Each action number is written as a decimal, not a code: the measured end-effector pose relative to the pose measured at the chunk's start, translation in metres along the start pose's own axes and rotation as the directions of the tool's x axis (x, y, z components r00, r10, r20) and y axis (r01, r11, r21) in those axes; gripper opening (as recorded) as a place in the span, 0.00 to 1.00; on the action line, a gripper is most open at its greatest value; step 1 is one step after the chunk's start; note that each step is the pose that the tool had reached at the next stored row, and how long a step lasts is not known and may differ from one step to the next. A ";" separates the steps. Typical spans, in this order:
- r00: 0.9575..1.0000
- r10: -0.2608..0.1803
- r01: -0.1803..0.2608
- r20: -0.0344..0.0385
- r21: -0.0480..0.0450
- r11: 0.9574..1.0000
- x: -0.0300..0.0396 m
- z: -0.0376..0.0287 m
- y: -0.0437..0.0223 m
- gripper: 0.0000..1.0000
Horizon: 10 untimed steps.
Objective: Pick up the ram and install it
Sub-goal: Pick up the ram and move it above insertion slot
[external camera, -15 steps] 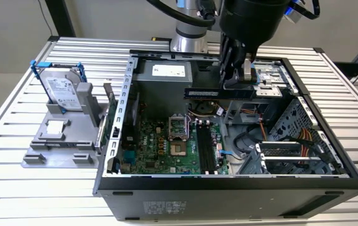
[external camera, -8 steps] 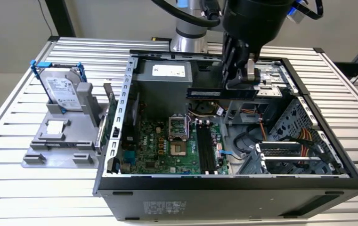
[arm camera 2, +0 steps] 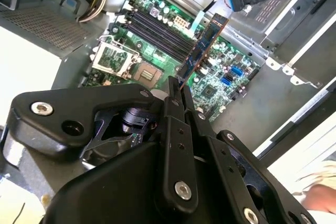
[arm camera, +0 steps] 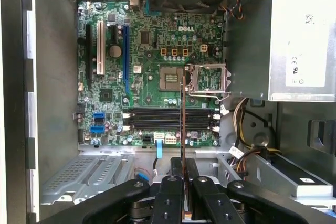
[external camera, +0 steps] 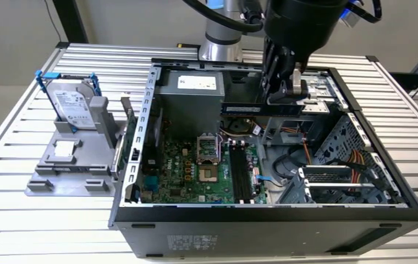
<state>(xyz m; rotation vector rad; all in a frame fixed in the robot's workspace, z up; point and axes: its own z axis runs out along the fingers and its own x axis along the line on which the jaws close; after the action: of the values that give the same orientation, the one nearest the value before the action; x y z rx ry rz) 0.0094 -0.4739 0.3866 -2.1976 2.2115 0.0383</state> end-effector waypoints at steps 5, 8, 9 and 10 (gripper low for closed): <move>1.000 0.000 0.000 0.000 0.000 1.000 -0.0001 0.0000 -0.0023 0.00; 1.000 0.000 0.000 0.000 0.000 1.000 -0.0002 0.0000 -0.0035 0.00; 1.000 0.000 0.000 0.000 0.000 1.000 -0.0002 0.0000 -0.0040 0.00; 1.000 0.000 0.000 -0.001 0.000 1.000 -0.0003 0.0000 -0.0045 0.00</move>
<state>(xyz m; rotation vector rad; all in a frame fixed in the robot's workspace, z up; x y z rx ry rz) 0.0139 -0.4737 0.3866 -2.1980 2.2118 0.0377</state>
